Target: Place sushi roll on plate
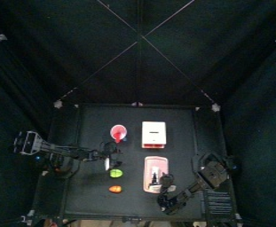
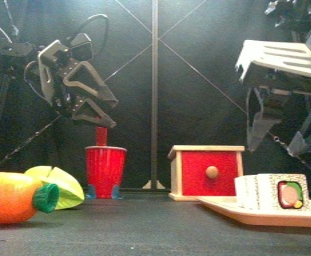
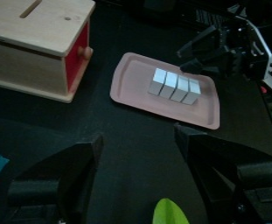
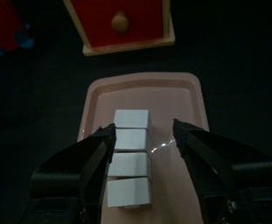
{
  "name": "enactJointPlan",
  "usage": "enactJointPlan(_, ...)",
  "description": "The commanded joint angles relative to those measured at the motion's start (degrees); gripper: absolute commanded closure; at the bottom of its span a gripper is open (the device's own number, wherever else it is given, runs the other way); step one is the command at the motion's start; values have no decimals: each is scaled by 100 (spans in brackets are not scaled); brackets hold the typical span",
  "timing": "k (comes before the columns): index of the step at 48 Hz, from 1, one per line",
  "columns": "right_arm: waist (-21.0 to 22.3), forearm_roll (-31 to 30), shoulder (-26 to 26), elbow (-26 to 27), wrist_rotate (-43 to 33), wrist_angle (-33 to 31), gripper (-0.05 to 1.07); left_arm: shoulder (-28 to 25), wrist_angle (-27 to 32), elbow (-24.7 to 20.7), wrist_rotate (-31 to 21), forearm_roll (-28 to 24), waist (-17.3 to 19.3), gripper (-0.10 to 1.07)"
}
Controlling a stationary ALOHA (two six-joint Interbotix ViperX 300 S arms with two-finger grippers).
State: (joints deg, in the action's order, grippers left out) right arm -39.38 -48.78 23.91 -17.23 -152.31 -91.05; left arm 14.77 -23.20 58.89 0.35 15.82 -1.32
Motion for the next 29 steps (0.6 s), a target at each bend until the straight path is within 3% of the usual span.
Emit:
enactJointPlan(1,-18,-149,-457,-105,-18,-176,14,18,-26,-88,0,0,18,0)
enactJointPlan(15,-88,-185,-914,-580,-53,-53,14,123,-35,-105,18,-18,132,0)
enactJointPlan(29,-97,-237,-1081,-703,70,229,15,246,-26,-97,18,-123,237,0)
